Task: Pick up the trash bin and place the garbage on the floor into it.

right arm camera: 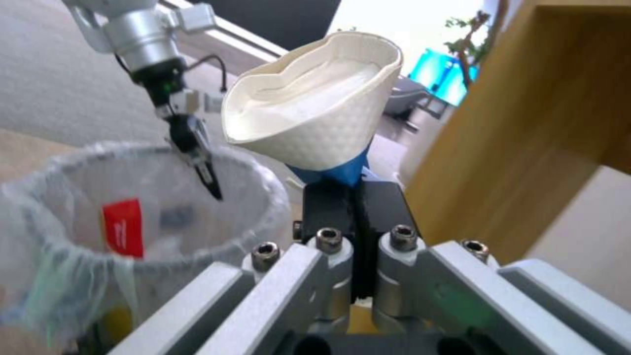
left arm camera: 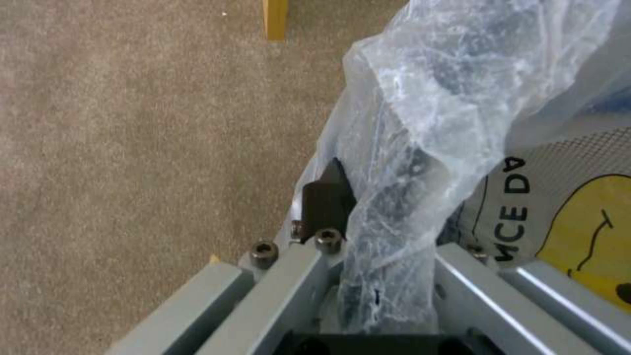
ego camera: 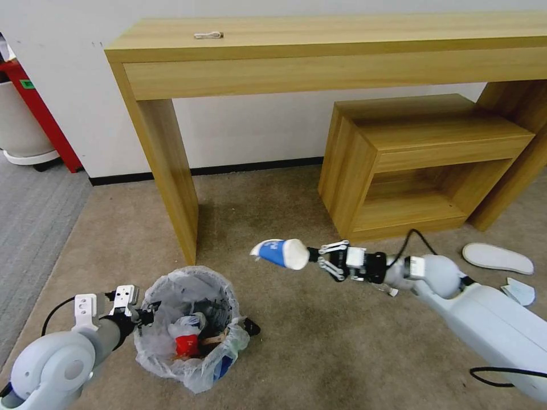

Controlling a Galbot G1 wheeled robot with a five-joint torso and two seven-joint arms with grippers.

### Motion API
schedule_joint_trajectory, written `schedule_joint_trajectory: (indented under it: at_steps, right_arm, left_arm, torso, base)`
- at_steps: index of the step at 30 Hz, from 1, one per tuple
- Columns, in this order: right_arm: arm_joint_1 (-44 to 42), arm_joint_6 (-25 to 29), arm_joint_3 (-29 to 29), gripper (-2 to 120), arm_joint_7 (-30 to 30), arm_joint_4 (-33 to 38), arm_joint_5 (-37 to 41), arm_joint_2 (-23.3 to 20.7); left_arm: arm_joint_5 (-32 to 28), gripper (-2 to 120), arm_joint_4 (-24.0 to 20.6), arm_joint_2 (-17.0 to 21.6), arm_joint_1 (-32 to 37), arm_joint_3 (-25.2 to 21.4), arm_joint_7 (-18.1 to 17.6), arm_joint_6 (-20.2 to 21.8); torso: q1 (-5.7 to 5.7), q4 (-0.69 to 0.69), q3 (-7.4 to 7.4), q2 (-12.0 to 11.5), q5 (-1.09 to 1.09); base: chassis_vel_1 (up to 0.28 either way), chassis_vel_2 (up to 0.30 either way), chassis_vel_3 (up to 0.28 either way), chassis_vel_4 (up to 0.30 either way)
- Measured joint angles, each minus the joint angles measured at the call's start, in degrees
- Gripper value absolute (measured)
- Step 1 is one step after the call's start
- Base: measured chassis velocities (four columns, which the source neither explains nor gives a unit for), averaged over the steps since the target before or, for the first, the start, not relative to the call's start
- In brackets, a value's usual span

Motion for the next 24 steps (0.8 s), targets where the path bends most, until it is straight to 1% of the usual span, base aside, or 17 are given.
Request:
schedule_joint_trajectory:
  at_steps: [2,4,5,8,9,12,13,15,16,19,24]
  right_arm:
    - [0.81,-0.04,-1.17,0,0.18,-0.25,0.18,0.48]
    - [2.66,-0.05,-4.12,0,0.77,-1.07,0.59,1.59]
    - [2.66,-0.05,-4.12,0,0.77,-1.07,0.59,1.59]
    - [4.30,-0.05,-7.24,0,1.70,-2.43,0.94,3.30]
    - [4.30,-0.05,-7.24,0,1.70,-2.43,0.94,3.30]
    - [5.19,-0.23,-9.66,0,2.75,-3.79,0.97,5.57]
    - [5.19,-0.23,-9.66,0,2.75,-3.79,0.97,5.57]
    - [5.92,-0.25,-11.63,0,3.15,-5.02,0.93,7.38]
    - [5.92,-0.25,-11.63,0,3.15,-5.02,0.93,7.38]
    - [7.18,-0.21,-14.78,0,3.68,-7.10,0.82,10.02]
    - [7.91,-0.02,-16.77,0,3.97,-8.52,0.78,11.91]
  left_arm:
    - [0.07,0,0.08,-0.16,-0.06,0.05,0.03,0.00]
    - [0.19,0,0.31,-0.52,-0.30,0.12,0.05,0.00]
    - [0.19,0,0.31,-0.52,-0.30,0.12,0.05,0.00]
    - [0.20,0,0.69,-1.06,-0.98,0.38,0.08,0.00]
    - [0.20,0,0.69,-1.06,-0.98,0.38,0.08,0.00]
    - [0.13,0,1.22,-1.58,-1.64,0.65,0.08,-0.01]
    - [0.13,0,1.22,-1.58,-1.64,0.65,0.08,-0.01]
    - [0.09,0,1.40,-2.17,-1.77,0.56,0.08,-0.04]
    - [0.09,0,1.40,-2.17,-1.77,0.56,0.08,-0.04]
    - [0.12,0,1.52,-3.58,-1.85,-0.06,0.07,-0.11]
    - [0.23,0,1.61,-4.52,-1.88,-0.36,0.07,-0.16]
  torso:
    - [0.00,0.00,0.00,0.00,0.02]
    - [0.00,0.00,0.00,0.00,0.01]
    - [0.00,0.00,0.00,0.00,0.01]
    - [0.00,0.00,0.00,0.00,0.00]
    - [0.00,0.00,0.00,0.00,0.00]
    - [0.00,-0.01,0.00,0.00,0.01]
    - [0.00,-0.01,0.00,0.00,0.01]
    - [0.00,-0.01,0.00,0.00,0.01]
    - [0.00,-0.01,0.00,0.00,0.01]
    - [0.00,0.00,0.00,0.00,0.01]
    - [0.00,0.00,0.00,0.00,0.01]
  base:
    - [0.000,0.000,0.000,0.000]
    - [0.000,0.000,0.000,0.000]
    - [0.000,0.000,0.000,0.000]
    - [0.000,0.000,0.000,0.000]
    - [0.000,0.000,0.000,0.000]
    - [0.000,0.000,0.000,0.000]
    - [0.000,0.000,0.000,0.000]
    - [0.000,0.000,0.000,0.000]
    - [0.000,0.000,0.000,0.000]
    - [0.000,0.000,0.000,0.000]
    - [0.000,0.000,0.000,0.000]
